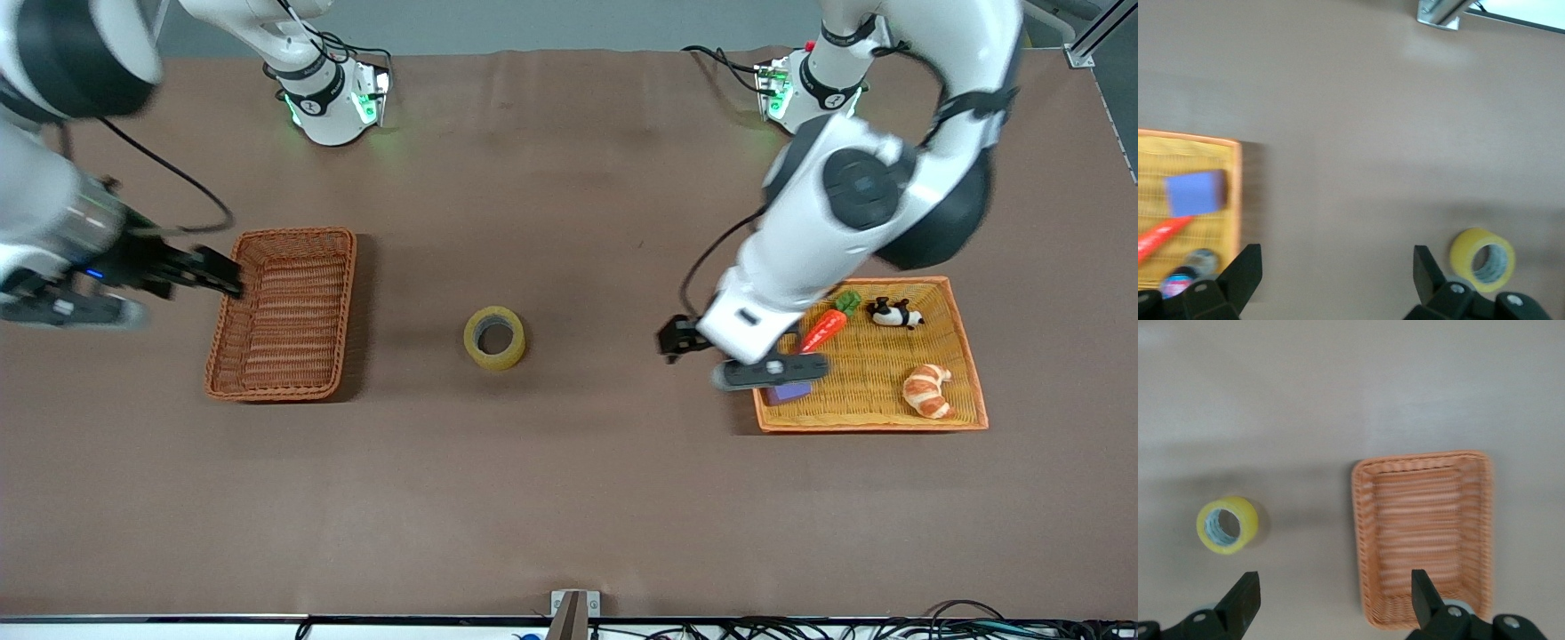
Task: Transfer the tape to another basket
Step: 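Set the tape down and withdraw the left gripper while the right gripper approaches, then lower the right gripper onto the tape roll and grasp its rim, then lift the tape with the right gripper and move it over the basket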
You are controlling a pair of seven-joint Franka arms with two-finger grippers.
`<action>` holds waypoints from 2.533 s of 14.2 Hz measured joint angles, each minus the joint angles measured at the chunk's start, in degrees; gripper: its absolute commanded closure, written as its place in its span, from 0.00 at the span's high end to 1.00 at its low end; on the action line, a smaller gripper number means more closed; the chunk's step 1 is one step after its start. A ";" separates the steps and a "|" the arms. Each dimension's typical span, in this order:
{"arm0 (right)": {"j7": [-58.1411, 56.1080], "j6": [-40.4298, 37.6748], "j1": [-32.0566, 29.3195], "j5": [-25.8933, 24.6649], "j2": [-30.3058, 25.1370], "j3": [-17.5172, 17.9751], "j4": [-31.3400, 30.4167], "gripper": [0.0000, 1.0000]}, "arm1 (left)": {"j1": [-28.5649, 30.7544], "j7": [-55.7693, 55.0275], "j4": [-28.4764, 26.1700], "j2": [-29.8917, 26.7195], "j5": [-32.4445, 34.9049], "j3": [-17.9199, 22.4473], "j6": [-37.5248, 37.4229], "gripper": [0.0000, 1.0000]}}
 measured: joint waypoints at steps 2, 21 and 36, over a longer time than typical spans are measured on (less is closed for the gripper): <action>4.14 9.28 1.45 -0.01 0.90 2.50 -7.05 1.00 | 2.72 5.35 -0.83 -3.02 0.09 0.05 -2.88 1.00; 36.02 43.39 19.75 -24.75 22.14 4.72 -21.07 1.00 | 9.79 27.41 -7.81 -20.74 -5.24 10.95 -15.98 0.97; 39.43 39.12 18.15 -26.28 21.43 4.02 -17.37 0.00 | 9.87 25.53 -13.47 -20.51 -0.70 9.41 -13.35 1.00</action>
